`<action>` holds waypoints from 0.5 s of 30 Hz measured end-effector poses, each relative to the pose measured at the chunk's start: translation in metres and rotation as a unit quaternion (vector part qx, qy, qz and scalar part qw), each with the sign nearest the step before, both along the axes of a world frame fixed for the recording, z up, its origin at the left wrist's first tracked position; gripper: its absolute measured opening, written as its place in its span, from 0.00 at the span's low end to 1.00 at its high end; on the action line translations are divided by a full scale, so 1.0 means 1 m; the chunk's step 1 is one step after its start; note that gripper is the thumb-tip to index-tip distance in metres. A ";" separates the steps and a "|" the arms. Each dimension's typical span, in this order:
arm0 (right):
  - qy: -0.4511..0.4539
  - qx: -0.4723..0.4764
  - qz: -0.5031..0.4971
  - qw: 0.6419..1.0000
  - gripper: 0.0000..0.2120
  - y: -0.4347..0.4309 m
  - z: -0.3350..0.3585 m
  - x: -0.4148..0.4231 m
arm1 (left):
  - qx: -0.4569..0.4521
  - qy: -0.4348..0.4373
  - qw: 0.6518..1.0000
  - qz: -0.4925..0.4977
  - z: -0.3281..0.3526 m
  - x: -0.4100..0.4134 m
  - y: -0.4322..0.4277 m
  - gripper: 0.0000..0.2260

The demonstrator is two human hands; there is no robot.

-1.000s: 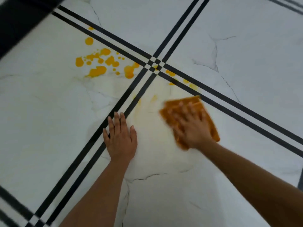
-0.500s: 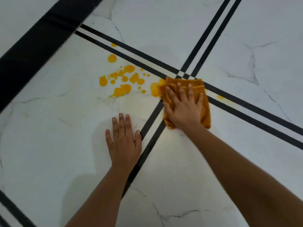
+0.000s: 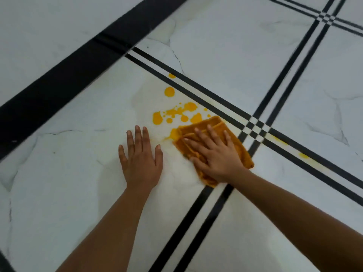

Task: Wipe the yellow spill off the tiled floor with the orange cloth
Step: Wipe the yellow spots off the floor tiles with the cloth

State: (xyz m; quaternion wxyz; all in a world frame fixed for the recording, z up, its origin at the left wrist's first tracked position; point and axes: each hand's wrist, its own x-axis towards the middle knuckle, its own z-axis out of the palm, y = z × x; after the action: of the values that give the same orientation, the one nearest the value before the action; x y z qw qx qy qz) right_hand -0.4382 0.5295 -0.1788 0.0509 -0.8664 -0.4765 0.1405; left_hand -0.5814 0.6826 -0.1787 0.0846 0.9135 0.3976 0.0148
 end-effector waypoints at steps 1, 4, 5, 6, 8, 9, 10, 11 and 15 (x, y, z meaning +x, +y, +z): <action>-0.011 -0.006 -0.025 1.000 0.29 0.010 -0.001 0.015 | 0.004 -0.004 1.000 0.001 0.001 0.003 0.011 0.30; -0.018 0.010 -0.202 0.979 0.26 0.049 -0.004 0.029 | 0.011 -0.001 1.000 -0.014 0.001 0.015 0.040 0.30; -0.018 0.019 -0.168 0.985 0.26 0.059 -0.007 0.021 | 0.013 0.002 1.000 -0.017 0.000 0.018 0.050 0.30; -0.025 0.022 -0.100 0.994 0.26 0.061 -0.009 0.014 | 0.015 0.004 1.000 -0.019 -0.001 0.023 0.057 0.30; -0.027 0.018 -0.029 0.999 0.26 0.063 -0.008 0.023 | 0.011 0.001 1.000 -0.016 -0.002 0.034 0.075 0.29; -0.022 0.013 -0.070 0.997 0.26 0.070 -0.006 0.039 | 0.005 -0.005 1.000 -0.015 -0.003 0.040 0.085 0.28; -0.014 0.012 -0.143 0.990 0.25 0.077 -0.005 0.050 | -0.003 -0.007 1.000 -0.020 -0.002 0.046 0.092 0.26; -0.008 0.015 -0.199 0.980 0.25 0.088 -0.005 0.056 | -0.013 -0.011 1.000 -0.026 -0.002 0.051 0.102 0.26; -0.044 0.014 -0.121 0.992 0.26 0.100 -0.010 0.039 | -0.029 0.007 0.998 -0.057 -0.003 0.068 0.129 0.26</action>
State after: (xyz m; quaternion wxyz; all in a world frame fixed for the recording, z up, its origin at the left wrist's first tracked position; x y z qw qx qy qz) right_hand -0.3991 0.6291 -0.1891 0.0587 -0.9220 -0.3722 0.0887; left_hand -0.5136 0.8118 -0.1814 0.1090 0.9318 0.3460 -0.0080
